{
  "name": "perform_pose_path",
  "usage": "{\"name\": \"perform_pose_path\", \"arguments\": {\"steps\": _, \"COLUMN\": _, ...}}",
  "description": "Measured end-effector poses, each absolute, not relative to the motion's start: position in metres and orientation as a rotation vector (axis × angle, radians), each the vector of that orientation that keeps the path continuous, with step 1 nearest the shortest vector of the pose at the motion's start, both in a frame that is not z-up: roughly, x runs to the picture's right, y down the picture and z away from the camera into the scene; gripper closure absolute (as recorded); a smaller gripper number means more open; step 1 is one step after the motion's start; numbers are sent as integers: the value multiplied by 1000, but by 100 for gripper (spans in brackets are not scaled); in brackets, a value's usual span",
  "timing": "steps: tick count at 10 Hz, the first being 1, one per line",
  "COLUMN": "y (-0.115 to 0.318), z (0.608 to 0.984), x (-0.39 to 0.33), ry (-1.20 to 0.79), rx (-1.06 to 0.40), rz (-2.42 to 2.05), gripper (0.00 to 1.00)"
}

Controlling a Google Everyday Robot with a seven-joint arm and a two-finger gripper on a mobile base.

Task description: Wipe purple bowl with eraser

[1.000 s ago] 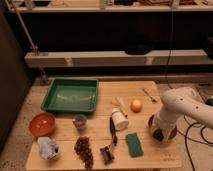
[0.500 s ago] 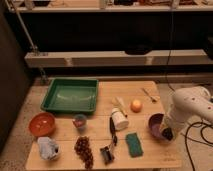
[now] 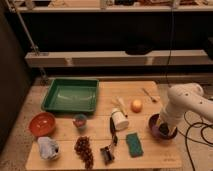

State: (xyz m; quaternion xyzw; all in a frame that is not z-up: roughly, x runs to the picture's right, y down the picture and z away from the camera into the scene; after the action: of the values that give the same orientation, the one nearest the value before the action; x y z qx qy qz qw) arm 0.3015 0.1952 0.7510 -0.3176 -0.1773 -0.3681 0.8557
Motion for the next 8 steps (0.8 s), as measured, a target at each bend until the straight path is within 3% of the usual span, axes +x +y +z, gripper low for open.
{"name": "perform_pose_path", "arguments": {"steps": 4, "y": 190, "z": 762, "x": 264, "ry": -417, "rx": -654, "rz": -828, "gripper": 100}}
{"name": "perform_pose_path", "arguments": {"steps": 8, "y": 210, "z": 739, "x": 240, "ry": -497, "rx": -633, "rz": -882, "gripper": 100}}
